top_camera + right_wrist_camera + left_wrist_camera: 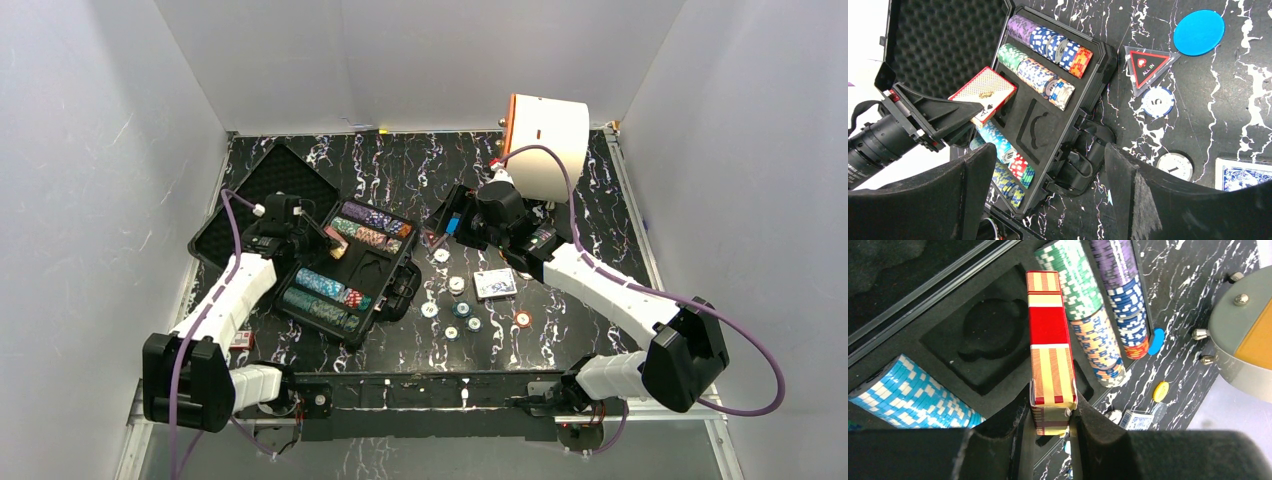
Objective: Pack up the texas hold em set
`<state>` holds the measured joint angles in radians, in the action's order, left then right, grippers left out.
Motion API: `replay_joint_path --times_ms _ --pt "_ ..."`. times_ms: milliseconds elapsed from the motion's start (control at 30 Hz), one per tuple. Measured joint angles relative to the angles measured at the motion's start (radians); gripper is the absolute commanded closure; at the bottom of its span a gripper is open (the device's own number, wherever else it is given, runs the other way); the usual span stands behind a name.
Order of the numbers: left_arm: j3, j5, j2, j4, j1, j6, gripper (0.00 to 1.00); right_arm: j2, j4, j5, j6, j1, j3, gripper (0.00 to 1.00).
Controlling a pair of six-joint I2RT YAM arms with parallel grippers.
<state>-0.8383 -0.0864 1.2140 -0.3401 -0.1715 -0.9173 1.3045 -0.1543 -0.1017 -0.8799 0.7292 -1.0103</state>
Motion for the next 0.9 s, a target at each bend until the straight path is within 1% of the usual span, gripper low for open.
replay_joint_path --times_ms 100,133,200,233,267,300,367,400,533,600,767,800,833,867,900 --pt "0.032 -0.001 0.000 0.020 0.007 0.000 0.77 0.000 0.000 0.000 0.000 0.000 0.000 0.14" --pt "0.044 -0.004 0.000 0.033 0.010 -0.002 0.74 0.000 0.000 0.000 -0.001 0.000 0.000 0.14" --pt "0.047 -0.011 -0.002 0.044 0.014 0.000 0.73 0.000 0.000 0.000 -0.002 0.001 0.000 0.14" --pt "0.047 -0.015 -0.002 0.047 0.017 0.002 0.74 0.000 -0.001 0.000 -0.002 0.001 0.000 0.14" --pt "0.047 -0.018 0.000 0.049 0.018 0.004 0.77 0.000 -0.001 0.000 -0.003 0.001 0.000 0.14" --pt "0.047 -0.023 0.002 0.051 0.019 0.006 0.81 0.001 0.000 0.000 -0.003 0.001 0.000 0.14" --pt "0.047 -0.037 0.006 0.058 0.024 0.010 0.92 0.003 -0.001 0.000 -0.003 0.001 0.000 0.14" --pt "0.047 -0.046 0.010 0.066 0.026 0.009 0.94 0.004 -0.001 0.000 -0.003 0.002 0.000 0.14" --pt "0.047 -0.073 0.018 0.077 0.035 0.006 0.96 0.006 -0.004 -0.001 -0.003 0.004 0.000 0.15" --pt "0.049 -0.084 0.020 0.080 0.042 -0.001 0.88 0.006 -0.004 -0.001 -0.003 0.004 0.000 0.15" --pt "0.060 -0.102 0.021 0.095 0.053 -0.015 0.64 0.006 -0.007 -0.001 -0.004 0.004 0.000 0.15" --pt "0.060 -0.106 0.021 0.098 0.054 -0.016 0.57 0.006 -0.007 -0.001 -0.004 0.004 0.000 0.15" --pt "0.060 -0.116 0.024 0.106 0.054 -0.019 0.47 0.006 -0.007 -0.001 -0.004 0.004 0.000 0.15" --pt "0.060 -0.124 0.029 0.110 0.053 -0.016 0.34 0.006 -0.007 -0.001 -0.004 0.004 0.000 0.15" --pt "0.060 -0.128 0.032 0.110 0.053 -0.006 0.26 0.006 -0.007 -0.001 -0.004 0.004 0.000 0.15"
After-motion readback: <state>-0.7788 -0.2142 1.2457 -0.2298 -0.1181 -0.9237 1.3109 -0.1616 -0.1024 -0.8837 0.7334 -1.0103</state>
